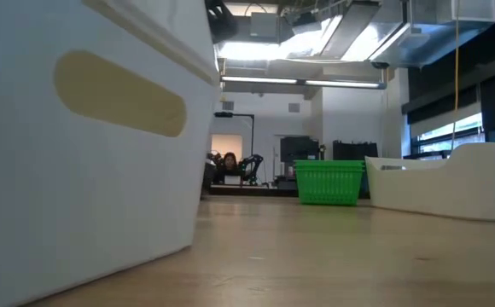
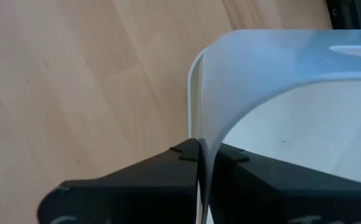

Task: Stack baskets by color
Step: Stack the left white bin on top of the middle white bin

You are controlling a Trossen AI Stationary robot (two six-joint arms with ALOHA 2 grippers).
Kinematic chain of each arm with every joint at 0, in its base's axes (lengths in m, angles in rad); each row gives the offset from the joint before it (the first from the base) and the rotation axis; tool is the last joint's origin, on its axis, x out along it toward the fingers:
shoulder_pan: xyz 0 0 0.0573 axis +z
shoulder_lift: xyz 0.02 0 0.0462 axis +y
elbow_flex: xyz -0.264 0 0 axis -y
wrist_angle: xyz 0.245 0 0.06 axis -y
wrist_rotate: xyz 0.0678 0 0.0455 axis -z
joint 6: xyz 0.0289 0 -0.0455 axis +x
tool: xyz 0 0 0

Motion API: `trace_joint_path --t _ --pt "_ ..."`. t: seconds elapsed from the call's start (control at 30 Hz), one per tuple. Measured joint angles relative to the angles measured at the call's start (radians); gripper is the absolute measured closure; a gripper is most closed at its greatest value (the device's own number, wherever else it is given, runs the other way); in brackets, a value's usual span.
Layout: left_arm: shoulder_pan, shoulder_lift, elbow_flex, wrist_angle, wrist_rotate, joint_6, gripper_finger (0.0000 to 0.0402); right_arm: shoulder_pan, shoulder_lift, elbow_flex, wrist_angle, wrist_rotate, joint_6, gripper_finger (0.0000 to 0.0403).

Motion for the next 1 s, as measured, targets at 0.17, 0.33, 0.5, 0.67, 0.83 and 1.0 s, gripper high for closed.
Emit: trace_joint_path --t 0.17,0.33,0.5,0.67,0.83,1.0 --pt "0.000 -0.002 0.000 -0.025 -0.002 -0.019 0.0402 0.000 0.000 0.000 0.000 0.000 0.000 0.0286" --pt "-0.010 -0.003 0.037 -0.053 -0.032 -0.018 0.0402 0.000 0.000 0.000 0.000 0.000 0.000 0.0286" --pt "-0.013 -0.003 0.127 -0.107 -0.040 -0.019 0.0402 0.000 0.000 0.000 0.000 0.000 0.000 0.0286" --pt "-0.005 -0.005 0.178 -0.189 -0.031 -0.045 0.0402 0.000 0.000 0.000 0.000 0.000 0.001 0.0286" --pt "0.020 -0.005 0.179 -0.231 0.003 -0.047 0.0402 0.000 0.000 0.000 0.000 0.000 0.000 0.0286" --pt "0.041 -0.005 0.179 -0.245 0.000 -0.046 0.0401 0.000 0.000 0.000 0.000 0.000 0.000 0.0286"
